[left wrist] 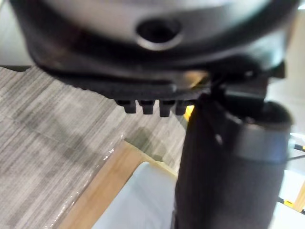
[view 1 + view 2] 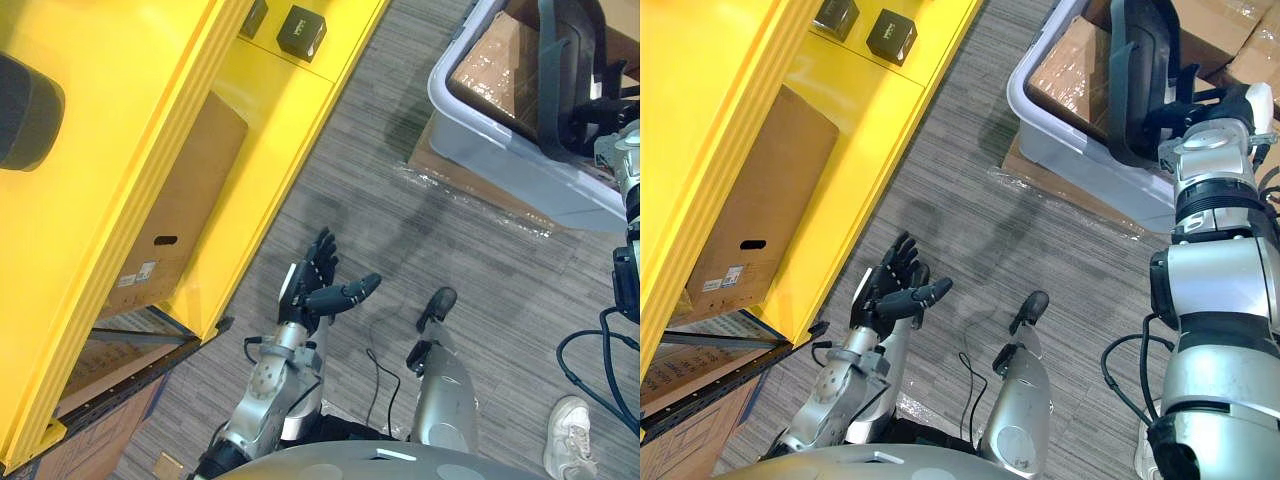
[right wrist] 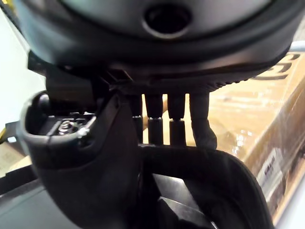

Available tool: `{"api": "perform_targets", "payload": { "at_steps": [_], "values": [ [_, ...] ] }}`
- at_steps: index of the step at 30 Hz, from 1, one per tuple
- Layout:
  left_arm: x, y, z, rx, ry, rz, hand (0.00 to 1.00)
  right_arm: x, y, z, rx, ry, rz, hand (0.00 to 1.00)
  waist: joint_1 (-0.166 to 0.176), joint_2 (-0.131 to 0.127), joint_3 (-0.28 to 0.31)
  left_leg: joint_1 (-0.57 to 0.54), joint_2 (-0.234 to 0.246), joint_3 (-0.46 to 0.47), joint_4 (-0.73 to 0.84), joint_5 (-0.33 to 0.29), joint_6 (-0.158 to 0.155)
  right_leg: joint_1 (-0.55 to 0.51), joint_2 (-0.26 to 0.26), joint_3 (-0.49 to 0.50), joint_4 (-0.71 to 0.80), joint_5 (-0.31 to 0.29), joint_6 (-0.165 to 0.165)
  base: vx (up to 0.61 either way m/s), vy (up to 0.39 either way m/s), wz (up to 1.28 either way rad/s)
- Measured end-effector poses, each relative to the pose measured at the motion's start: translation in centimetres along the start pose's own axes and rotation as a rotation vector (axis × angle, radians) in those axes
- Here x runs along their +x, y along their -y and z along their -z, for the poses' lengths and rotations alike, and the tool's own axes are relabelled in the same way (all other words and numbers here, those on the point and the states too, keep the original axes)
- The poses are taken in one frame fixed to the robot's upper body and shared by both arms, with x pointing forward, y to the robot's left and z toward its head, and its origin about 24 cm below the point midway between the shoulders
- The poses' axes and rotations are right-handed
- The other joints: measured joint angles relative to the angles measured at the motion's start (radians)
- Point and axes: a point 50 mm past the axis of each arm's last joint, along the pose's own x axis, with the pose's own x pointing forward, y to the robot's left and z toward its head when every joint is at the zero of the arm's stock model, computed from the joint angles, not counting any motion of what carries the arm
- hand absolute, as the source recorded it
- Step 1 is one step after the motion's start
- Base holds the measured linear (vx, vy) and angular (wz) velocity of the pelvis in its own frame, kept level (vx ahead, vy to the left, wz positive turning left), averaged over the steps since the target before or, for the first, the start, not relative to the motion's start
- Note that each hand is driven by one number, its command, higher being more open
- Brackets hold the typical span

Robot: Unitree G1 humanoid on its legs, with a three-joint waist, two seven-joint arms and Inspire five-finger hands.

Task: Walk over and take three plastic housings, then place them on the shelf

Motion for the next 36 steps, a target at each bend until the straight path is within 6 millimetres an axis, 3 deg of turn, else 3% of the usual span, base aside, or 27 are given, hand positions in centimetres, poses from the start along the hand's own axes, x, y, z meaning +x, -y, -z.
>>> {"api": "perform_targets", "payload": {
  "at_steps": [6,10,15,18,21,24,28,36],
  "values": [
    [-0.4,-0.5,-2.2,-0.004,0.110,-0.025,1.00,-0.2,0.4,-0.6,-0.023,0.109,0.157,0.00,-0.025,-0.004,0.002,0.057,0.009,0.000,-0.047,0.022,-0.014,0.036,0.007,-0.005,-0.002,-0.005,-0.004,0.00,-0.005,0.00],
    [0.4,-1.4,-5.3,-0.009,0.225,-0.024,1.00,-1.2,0.0,-2.4,-0.032,0.266,0.184,0.00,-0.049,-0.027,0.010,0.123,0.025,0.008,-0.092,0.039,-0.027,0.079,0.022,-0.003,-0.008,-0.009,-0.010,-0.01,-0.038,-0.05],
    [3.6,-0.3,-9.3,-0.064,0.274,0.154,1.00,-3.0,-2.1,-5.1,-0.036,0.443,0.149,0.00,-0.063,-0.085,0.011,0.223,0.041,0.034,-0.198,0.090,-0.048,0.118,0.037,0.018,-0.021,-0.013,-0.017,-0.01,-0.050,-0.10],
    [7.3,1.2,-10.5,-0.041,0.191,0.271,1.00,-4.3,-4.2,-6.1,-0.046,0.499,0.104,0.00,-0.081,-0.119,0.009,0.236,0.047,0.039,-0.238,0.118,-0.054,0.111,0.043,0.019,-0.024,-0.015,-0.020,-0.02,-0.043,-0.06],
    [11.6,1.9,-10.9,-0.074,0.024,0.295,1.00,-5.8,-6.6,-7.2,-0.043,0.552,0.044,0.00,-0.089,-0.159,0.009,0.233,0.053,0.070,-0.265,0.135,-0.059,0.087,0.053,0.049,-0.056,0.013,-0.027,-0.02,-0.018,-0.26],
    [14.3,1.7,-10.7,-0.117,-0.107,0.233,1.00,-7.2,-8.2,-8.5,-0.035,0.592,-0.002,0.00,-0.110,-0.182,0.011,0.213,0.063,0.093,-0.263,0.136,-0.061,0.058,0.062,0.066,-0.070,0.035,-0.027,0.01,0.005,-0.27],
    [15.3,1.2,-10.3,-0.269,-0.195,0.152,1.00,-8.3,-9.4,-9.3,-0.016,0.612,-0.040,0.00,-0.136,-0.189,0.012,0.210,0.073,0.107,-0.262,0.127,-0.066,0.044,0.072,0.082,-0.071,0.036,-0.027,0.06,0.011,-0.16],
    [16.4,2.4,-12.7,-0.606,-0.153,0.133,1.00,-9.8,-10.3,-10.9,-0.103,0.723,-0.029,0.00,-0.171,-0.195,0.012,0.180,0.090,0.130,-0.173,0.069,-0.061,0.029,0.082,0.118,-0.057,0.036,-0.028,0.01,0.032,-0.13]
  ]
}}
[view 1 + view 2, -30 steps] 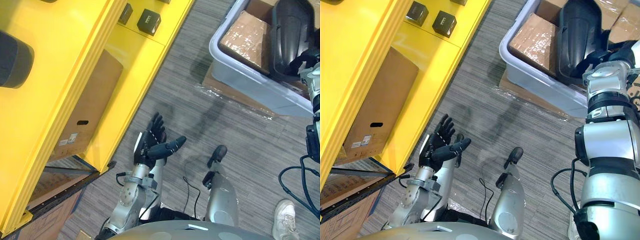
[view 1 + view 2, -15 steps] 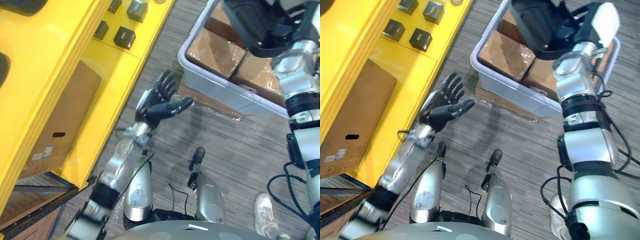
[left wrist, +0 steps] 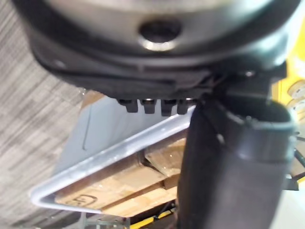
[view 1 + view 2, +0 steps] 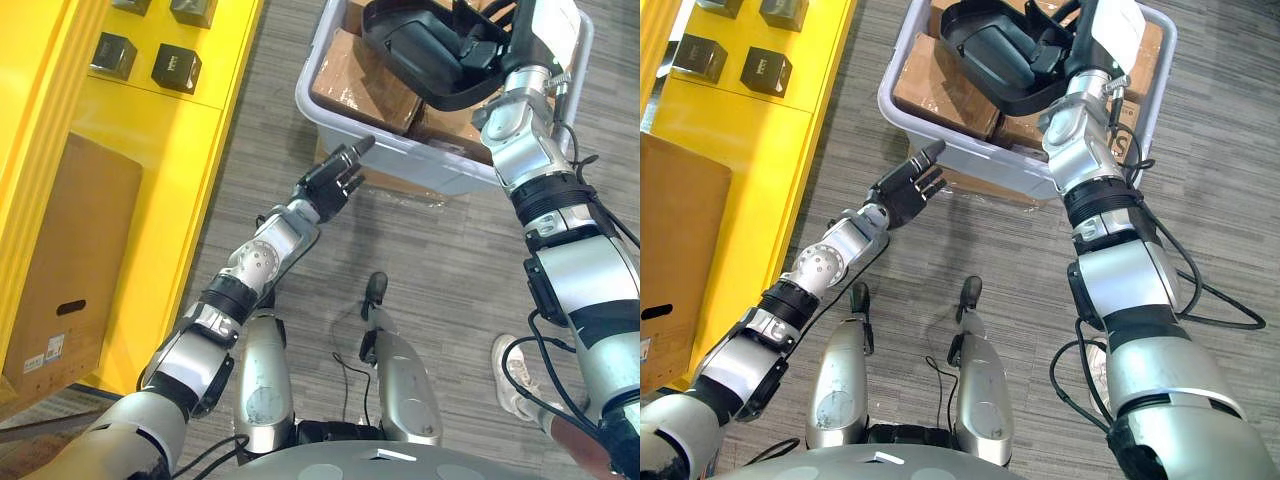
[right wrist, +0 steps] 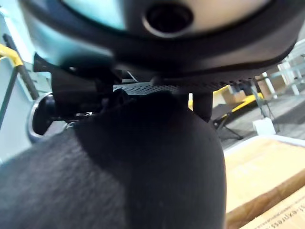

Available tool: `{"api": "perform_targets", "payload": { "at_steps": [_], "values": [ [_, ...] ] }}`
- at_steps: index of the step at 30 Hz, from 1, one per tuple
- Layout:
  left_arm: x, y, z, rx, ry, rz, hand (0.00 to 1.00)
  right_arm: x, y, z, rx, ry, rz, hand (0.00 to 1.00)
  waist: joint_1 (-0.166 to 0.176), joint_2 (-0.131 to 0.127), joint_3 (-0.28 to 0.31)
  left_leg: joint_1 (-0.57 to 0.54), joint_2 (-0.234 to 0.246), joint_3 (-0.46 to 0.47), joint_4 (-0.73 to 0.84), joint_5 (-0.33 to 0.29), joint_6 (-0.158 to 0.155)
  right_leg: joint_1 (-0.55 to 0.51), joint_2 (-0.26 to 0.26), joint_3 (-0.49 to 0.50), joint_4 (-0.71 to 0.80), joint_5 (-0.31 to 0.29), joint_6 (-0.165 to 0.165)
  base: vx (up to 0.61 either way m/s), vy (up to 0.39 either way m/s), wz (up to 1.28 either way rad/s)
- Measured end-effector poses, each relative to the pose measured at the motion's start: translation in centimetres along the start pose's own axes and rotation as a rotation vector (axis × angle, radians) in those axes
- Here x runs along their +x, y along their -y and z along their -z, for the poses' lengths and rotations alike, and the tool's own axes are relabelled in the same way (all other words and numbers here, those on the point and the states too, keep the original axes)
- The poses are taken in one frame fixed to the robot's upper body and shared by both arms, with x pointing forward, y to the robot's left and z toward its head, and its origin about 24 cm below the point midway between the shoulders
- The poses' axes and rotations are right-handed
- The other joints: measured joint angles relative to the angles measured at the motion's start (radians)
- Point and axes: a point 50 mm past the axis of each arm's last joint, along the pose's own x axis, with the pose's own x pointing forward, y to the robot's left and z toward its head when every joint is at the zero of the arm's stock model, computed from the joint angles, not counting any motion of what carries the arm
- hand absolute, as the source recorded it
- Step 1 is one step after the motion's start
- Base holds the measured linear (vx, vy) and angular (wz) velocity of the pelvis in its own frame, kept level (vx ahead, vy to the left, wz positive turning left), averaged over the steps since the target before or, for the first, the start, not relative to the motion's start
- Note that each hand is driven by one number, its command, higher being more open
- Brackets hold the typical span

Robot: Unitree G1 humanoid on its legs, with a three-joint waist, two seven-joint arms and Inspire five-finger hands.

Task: Walk over and take three plastic housings, then place them on the shelf

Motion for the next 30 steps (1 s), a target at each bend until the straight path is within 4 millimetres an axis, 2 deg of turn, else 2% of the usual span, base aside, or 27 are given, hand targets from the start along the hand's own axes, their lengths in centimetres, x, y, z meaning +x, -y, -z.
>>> {"api": "perform_targets", "payload": {
  "at_steps": [3,6,11,14,18,23,30],
  "values": [
    [0.4,0.2,-1.0,-0.054,0.052,-0.020,1.00,-0.4,-0.8,-0.6,-0.003,0.019,-0.020,0.00,-0.002,-0.002,0.000,-0.009,0.004,0.004,0.033,-0.015,0.002,-0.001,0.002,0.009,0.004,0.000,0.000,-0.04,0.040,-0.08],
    [0.5,-0.1,-1.8,-0.119,0.088,-0.038,1.00,-0.7,-1.5,-1.3,-0.016,0.045,-0.036,0.00,-0.007,-0.018,0.001,-0.016,0.008,0.002,0.038,-0.015,0.002,-0.006,0.006,0.009,0.005,0.000,0.000,-0.03,0.007,0.00],
    [0.5,-0.5,-2.1,-0.172,0.114,-0.060,1.00,-1.1,-2.2,-2.1,-0.029,0.083,-0.043,0.00,-0.007,-0.027,0.001,-0.016,0.008,0.001,0.037,-0.015,0.002,-0.006,0.006,0.008,0.005,0.000,0.000,0.00,0.000,0.00],
    [0.7,0.1,-2.5,-0.182,0.123,-0.043,1.00,-1.3,-2.4,-2.7,-0.044,0.131,-0.040,0.00,-0.014,-0.032,0.001,-0.016,0.008,0.001,0.036,-0.015,0.002,-0.006,0.006,0.008,0.005,0.000,0.000,0.00,0.000,0.00],
    [1.2,1.7,-3.4,-0.200,0.137,0.003,1.00,-1.9,-2.8,-3.5,-0.045,0.213,-0.038,0.00,-0.031,-0.060,0.000,-0.016,0.008,0.001,0.037,-0.015,0.002,-0.005,0.007,0.009,0.005,0.000,0.000,0.00,0.000,0.00],
    [1.3,2.1,-3.5,-0.196,0.141,0.013,1.00,-3.0,-3.4,-4.3,-0.058,0.334,-0.046,0.00,-0.043,-0.065,-0.001,-0.008,0.009,0.002,0.038,-0.015,0.002,0.001,0.007,0.012,0.006,0.000,-0.001,0.00,0.000,0.00],
    [1.4,2.1,-3.2,-0.182,0.130,0.010,1.00,-5.3,-4.9,-4.5,-0.036,0.452,-0.100,0.00,-0.049,-0.076,-0.002,0.023,0.009,0.010,0.033,-0.016,0.002,0.024,0.007,0.019,0.005,-0.001,-0.001,0.00,0.007,-0.02]
  ]
}}
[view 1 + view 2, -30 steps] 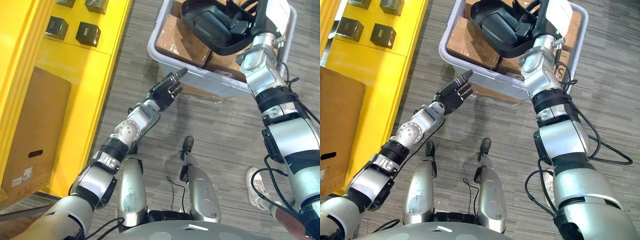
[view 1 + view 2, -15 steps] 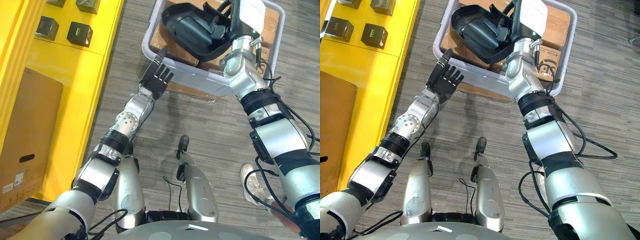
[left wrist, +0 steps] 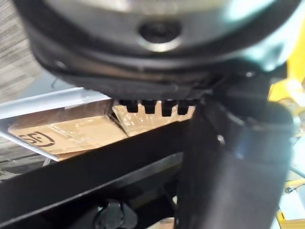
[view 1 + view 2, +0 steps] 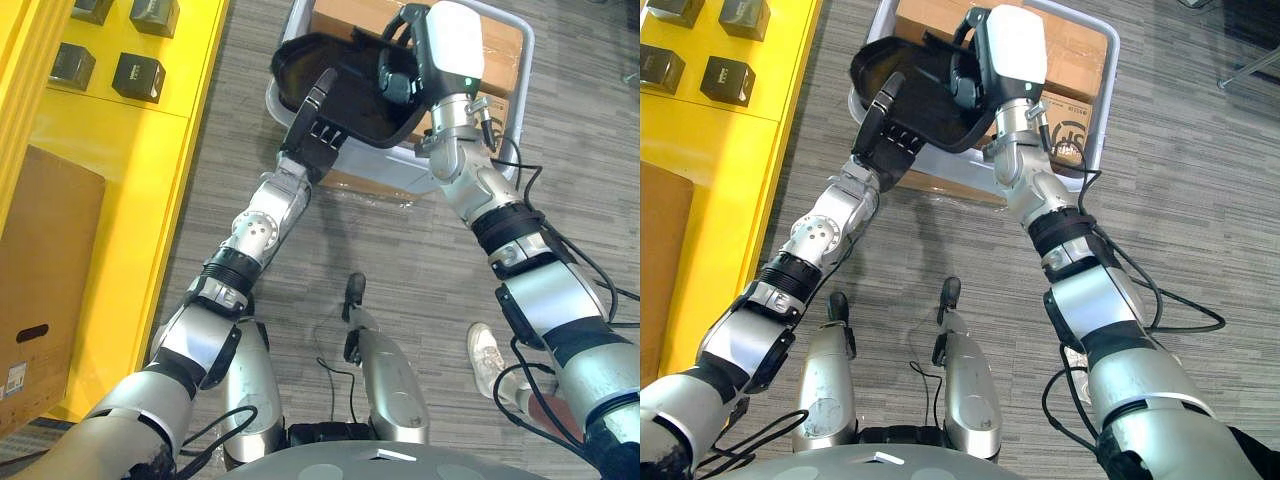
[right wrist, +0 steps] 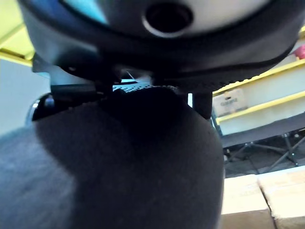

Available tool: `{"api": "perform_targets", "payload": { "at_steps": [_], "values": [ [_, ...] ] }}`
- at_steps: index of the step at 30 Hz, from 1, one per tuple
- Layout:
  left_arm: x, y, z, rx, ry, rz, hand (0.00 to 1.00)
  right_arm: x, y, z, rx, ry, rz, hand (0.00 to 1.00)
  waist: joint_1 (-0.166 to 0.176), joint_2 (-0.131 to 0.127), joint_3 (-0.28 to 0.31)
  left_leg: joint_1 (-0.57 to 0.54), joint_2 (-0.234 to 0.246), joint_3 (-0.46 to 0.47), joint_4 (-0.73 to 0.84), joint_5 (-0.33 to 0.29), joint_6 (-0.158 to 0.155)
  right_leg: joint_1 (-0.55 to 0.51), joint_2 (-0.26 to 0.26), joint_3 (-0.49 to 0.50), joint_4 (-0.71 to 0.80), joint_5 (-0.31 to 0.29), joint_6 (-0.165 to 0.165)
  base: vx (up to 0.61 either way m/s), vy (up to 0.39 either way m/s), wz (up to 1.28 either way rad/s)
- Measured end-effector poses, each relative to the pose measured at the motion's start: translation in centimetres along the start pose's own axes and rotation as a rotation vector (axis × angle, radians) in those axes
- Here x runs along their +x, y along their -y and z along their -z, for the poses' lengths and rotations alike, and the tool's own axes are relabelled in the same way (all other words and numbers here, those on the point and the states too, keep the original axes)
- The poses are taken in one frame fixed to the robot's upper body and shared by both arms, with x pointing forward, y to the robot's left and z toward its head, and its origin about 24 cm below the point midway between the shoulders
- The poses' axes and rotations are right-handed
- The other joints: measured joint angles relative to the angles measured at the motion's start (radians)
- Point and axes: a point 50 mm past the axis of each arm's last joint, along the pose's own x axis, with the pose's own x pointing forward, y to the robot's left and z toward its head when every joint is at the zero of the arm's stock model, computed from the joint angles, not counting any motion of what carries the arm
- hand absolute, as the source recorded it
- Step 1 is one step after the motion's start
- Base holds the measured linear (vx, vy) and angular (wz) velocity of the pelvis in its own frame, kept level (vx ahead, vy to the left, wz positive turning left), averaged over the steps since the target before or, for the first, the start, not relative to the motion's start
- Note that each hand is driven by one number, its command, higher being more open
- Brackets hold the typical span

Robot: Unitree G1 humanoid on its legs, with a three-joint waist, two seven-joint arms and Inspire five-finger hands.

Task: Walk over and take three plastic housings, then place them on the shelf

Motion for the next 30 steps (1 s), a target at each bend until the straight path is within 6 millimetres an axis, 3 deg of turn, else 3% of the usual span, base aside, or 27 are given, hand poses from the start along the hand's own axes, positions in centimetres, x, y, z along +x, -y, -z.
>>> {"api": "perform_targets", "payload": {
  "at_steps": [3,4,10,15,23,26,27,30],
  "values": [
    [0.0,-0.2,0.6,0.022,-0.020,-0.007,1.00,-0.7,-0.6,-0.1,0.023,0.019,-0.005,0.00,0.000,0.000,0.000,0.014,0.000,0.002,-0.003,0.000,0.000,0.012,0.000,0.001,-0.002,0.000,0.000,0.00,0.000,0.00],
    [0.0,-0.2,0.6,0.026,-0.022,-0.007,0.00,-0.9,-0.7,-0.2,0.031,0.026,-0.003,0.00,-0.001,-0.001,0.000,0.016,0.000,0.002,-0.003,0.000,0.000,0.014,0.000,0.001,-0.002,0.000,0.000,0.00,0.000,0.00],
    [-0.4,-1.3,0.6,0.021,0.028,-0.019,0.00,-3.1,-1.5,-1.0,0.103,0.082,0.014,0.00,-0.002,-0.003,0.000,0.064,0.000,0.014,-0.029,0.002,-0.001,0.053,0.001,0.005,-0.019,0.000,0.000,0.01,0.017,-0.02],
    [-1.0,-2.5,0.8,0.002,0.120,0.003,0.00,-6.7,-2.5,-1.0,0.210,0.056,0.034,0.00,0.001,-0.006,-0.002,0.107,-0.004,0.019,-0.075,0.013,-0.007,0.085,0.001,0.000,-0.043,0.000,0.000,0.04,0.019,0.01],
    [-4.6,-6.7,3.3,0.120,0.113,0.020,0.00,-15.7,-3.6,-1.8,0.383,0.009,0.115,0.00,-0.001,-0.014,-0.006,0.238,-0.012,0.032,-0.143,0.013,-0.008,0.199,0.001,-0.013,-0.075,-0.020,0.001,0.06,0.021,0.01],
    [-6.6,-8.2,4.2,0.151,0.126,0.053,0.00,-18.8,-4.1,-2.7,0.435,-0.016,0.132,0.00,-0.004,-0.030,-0.071,0.263,-0.015,0.033,-0.174,0.002,0.000,0.217,0.000,-0.018,-0.090,-0.041,0.000,0.01,0.003,0.00],
    [-7.4,-8.8,4.6,0.162,0.128,0.047,0.00,-19.9,-4.3,-2.8,0.453,-0.036,0.127,1.00,-0.003,-0.033,-0.108,0.268,-0.017,0.034,-0.185,0.003,0.000,0.218,0.000,-0.020,-0.094,-0.042,0.000,0.08,0.021,-0.01],
    [-9.0,-9.1,5.0,0.239,0.189,0.039,0.00,-21.6,-4.6,-3.3,0.498,-0.064,0.109,1.00,-0.003,-0.019,-0.170,0.303,-0.020,0.041,-0.214,0.006,-0.005,0.237,-0.003,-0.024,-0.093,-0.047,0.011,0.10,0.030,-0.01]
  ]
}}
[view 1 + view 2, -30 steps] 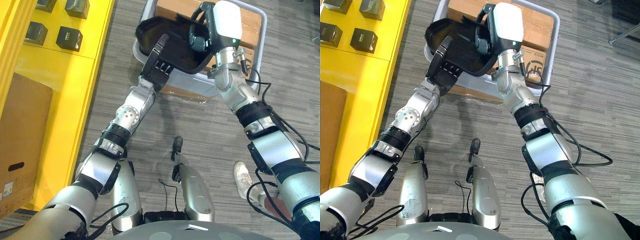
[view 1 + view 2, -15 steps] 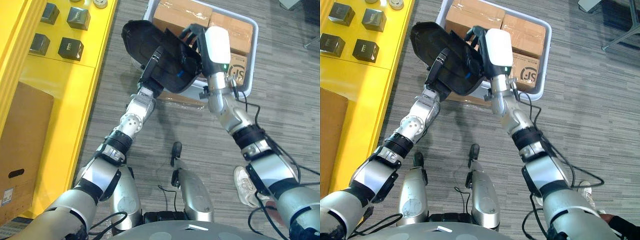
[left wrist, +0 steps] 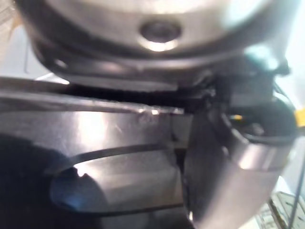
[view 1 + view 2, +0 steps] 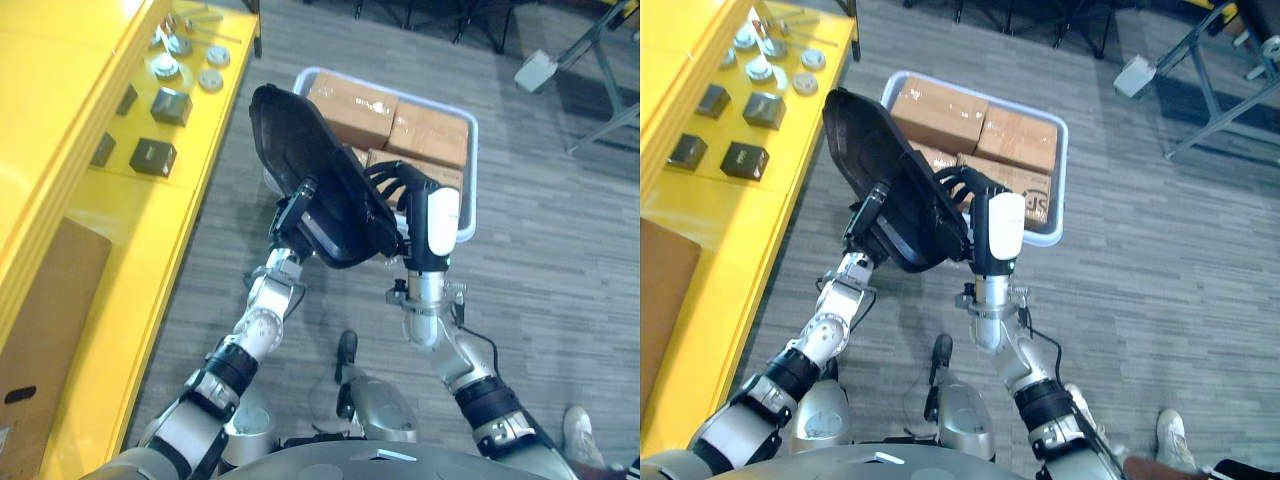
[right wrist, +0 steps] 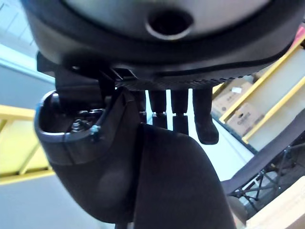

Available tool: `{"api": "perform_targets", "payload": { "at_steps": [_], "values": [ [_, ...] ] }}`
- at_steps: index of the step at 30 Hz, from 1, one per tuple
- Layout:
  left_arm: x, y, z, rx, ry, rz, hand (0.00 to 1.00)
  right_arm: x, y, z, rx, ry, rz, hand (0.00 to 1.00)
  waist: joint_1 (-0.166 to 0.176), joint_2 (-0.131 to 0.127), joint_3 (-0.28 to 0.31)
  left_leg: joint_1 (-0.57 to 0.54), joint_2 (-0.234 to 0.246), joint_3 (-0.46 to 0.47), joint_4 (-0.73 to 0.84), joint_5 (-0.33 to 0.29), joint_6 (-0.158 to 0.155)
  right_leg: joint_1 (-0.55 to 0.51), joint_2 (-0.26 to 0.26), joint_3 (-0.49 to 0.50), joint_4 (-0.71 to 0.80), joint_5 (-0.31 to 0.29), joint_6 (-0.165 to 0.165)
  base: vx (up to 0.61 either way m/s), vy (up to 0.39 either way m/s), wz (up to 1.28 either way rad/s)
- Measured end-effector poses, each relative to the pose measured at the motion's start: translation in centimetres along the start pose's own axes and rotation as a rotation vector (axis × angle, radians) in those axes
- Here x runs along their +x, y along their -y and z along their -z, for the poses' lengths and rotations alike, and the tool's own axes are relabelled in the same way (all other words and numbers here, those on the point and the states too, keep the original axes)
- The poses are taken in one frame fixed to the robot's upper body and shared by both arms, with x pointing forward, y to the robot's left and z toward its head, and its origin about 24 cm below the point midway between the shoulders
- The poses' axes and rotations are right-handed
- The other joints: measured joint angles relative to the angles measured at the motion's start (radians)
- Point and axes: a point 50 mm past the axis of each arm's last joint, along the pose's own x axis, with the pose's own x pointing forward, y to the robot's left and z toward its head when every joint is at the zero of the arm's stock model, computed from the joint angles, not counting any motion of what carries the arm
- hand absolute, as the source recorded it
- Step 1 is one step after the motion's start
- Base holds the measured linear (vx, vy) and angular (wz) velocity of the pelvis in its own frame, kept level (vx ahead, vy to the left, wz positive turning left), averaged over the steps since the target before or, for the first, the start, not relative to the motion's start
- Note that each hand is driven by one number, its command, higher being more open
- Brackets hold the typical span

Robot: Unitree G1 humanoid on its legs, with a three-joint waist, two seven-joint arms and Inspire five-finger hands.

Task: Walk over and take three plastic housings, then place them on the shelf

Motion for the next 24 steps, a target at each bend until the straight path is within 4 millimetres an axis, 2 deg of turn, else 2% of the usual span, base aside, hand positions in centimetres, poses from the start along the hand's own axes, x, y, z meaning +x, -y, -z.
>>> {"api": "perform_targets", "payload": {
  "at_steps": [1,3,8,11,17,21,24],
  "values": [
    [-0.2,0.3,-0.1,0.026,0.025,0.001,0.00,-0.4,0.0,0.0,0.004,-0.007,-0.003,1.00,0.001,0.005,-0.009,0.005,-0.001,0.000,-0.002,0.004,-0.005,0.004,-0.001,-0.001,0.000,-0.002,0.002,0.08,0.031,0.08],
    [-0.6,1.8,-1.1,0.158,0.117,0.024,0.00,-1.4,0.2,0.0,0.039,-0.050,-0.007,1.00,0.004,0.033,-0.025,0.030,-0.007,-0.005,-0.016,0.005,-0.004,0.030,-0.007,-0.013,0.000,-0.009,0.007,0.08,0.051,0.12],
    [-1.9,4.7,-2.4,0.429,0.255,0.028,0.00,-2.7,0.3,0.0,0.173,-0.184,0.021,1.00,0.008,0.083,-0.090,0.065,-0.022,-0.009,-0.049,0.008,0.000,0.055,-0.019,-0.046,-0.001,-0.012,0.010,0.03,0.046,0.07],
    [-2.5,5.3,-3.1,0.562,0.298,-0.004,0.00,-2.9,0.6,-0.2,0.248,-0.262,0.065,1.00,0.011,0.091,-0.130,0.066,-0.026,-0.009,-0.052,0.008,0.001,0.055,-0.024,-0.056,-0.001,-0.018,0.014,0.00,0.000,0.00],
    [-4.9,4.8,-4.8,0.844,0.379,-0.116,0.00,-3.6,1.4,-0.1,0.459,-0.426,0.023,1.00,0.001,0.113,-0.168,0.076,-0.033,-0.007,-0.072,0.015,0.009,0.053,-0.028,-0.060,-0.002,-0.018,0.015,-0.03,0.012,0.00],
    [-6.0,4.2,-5.1,1.040,0.410,-0.142,0.00,-5.4,0.6,0.7,0.711,-0.638,-0.040,1.00,0.000,0.120,-0.198,0.076,-0.033,-0.001,-0.073,0.015,0.009,0.048,-0.028,-0.055,-0.002,-0.018,0.016,-0.01,0.010,-0.03],
    [-6.4,3.6,-6.1,1.107,0.448,-0.185,0.00,-6.9,0.9,1.0,0.761,-0.708,-0.038,1.00,-0.005,0.127,-0.204,0.078,-0.033,0.018,-0.073,0.014,0.009,0.037,-0.028,-0.036,-0.002,-0.015,0.019,-0.01,0.021,-0.16]
  ]
}}
